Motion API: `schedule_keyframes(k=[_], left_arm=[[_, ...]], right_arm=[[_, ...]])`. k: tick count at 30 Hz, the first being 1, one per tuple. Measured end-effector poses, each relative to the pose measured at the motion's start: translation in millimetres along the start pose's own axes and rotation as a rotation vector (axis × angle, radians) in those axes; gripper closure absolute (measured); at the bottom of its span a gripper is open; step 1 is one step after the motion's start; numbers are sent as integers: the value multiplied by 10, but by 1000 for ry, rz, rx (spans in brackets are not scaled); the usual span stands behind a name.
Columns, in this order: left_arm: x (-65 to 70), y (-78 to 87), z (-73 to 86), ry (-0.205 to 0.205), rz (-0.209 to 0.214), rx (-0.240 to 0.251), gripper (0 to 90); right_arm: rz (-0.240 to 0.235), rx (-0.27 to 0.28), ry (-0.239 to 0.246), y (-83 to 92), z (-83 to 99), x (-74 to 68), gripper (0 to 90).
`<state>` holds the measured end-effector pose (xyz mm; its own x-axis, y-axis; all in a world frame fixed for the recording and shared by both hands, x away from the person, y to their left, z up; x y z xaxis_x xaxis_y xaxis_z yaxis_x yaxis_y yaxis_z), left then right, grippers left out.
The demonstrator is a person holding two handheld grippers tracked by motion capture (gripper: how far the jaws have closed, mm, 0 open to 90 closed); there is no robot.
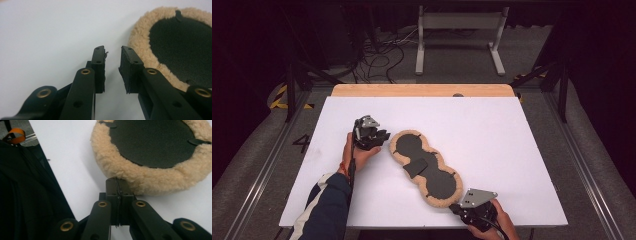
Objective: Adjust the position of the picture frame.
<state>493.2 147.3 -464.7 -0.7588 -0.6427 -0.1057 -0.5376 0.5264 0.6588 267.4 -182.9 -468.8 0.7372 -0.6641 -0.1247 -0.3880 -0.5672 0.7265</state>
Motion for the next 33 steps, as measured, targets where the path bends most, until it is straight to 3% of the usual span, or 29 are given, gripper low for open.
schedule_keyframes(k=[3, 4, 6, 10, 12, 14, 15, 19, 20, 26, 31, 33], left_arm=[[-36, -38, -43, 19, -1, 25, 723], [-52, -76, -55, 21, 4, -2, 712], [-75, -135, -78, 51, -16, -11, 680], [-26, -254, -94, 14, -22, -57, 693], [-37, -268, -80, 16, -22, -50, 701], [-32, -270, -92, -10, -25, -59, 702], [-19, -271, -97, -20, -3, -58, 689], [-44, -257, -71, -24, 22, -38, 685], [-32, -253, -66, -10, 38, -37, 690], [-25, -189, -8, -43, 91, -29, 771], [7, -150, 28, -79, 112, -22, 842], [15, -128, 48, -71, 124, -23, 853]], right_arm=[[6, -1, 16, -4, -6, -5, 900], [13, -1, 16, -3, -4, -10, 900], [19, 0, 10, -1, -2, -12, 900], [38, 2, 12, -2, -3, -29, 900], [64, 9, 18, -2, 3, -47, 900], [71, 15, 11, -2, 10, -52, 900], [74, 19, 10, -2, 13, -48, 900], [109, 25, -10, 35, 42, 3, 900], [116, 24, -19, 46, 47, 26, 900], [121, 25, -50, 72, 58, 93, 900], [123, 24, -67, 83, 62, 120, 900], [128, 22, -73, 93, 62, 146, 900]])
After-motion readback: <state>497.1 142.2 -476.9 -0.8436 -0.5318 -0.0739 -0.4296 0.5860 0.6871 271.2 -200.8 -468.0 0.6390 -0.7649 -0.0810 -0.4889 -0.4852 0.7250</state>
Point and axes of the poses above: each handheld gripper's, and its own axes: y roughly backward along the jaws, z roughly out of its underside, x roughly to its right, the point moved 2 cm from there along -y, roughly forward along the jaws, and after that the axes turned 12 degrees about -y, right-handed, at the moved point
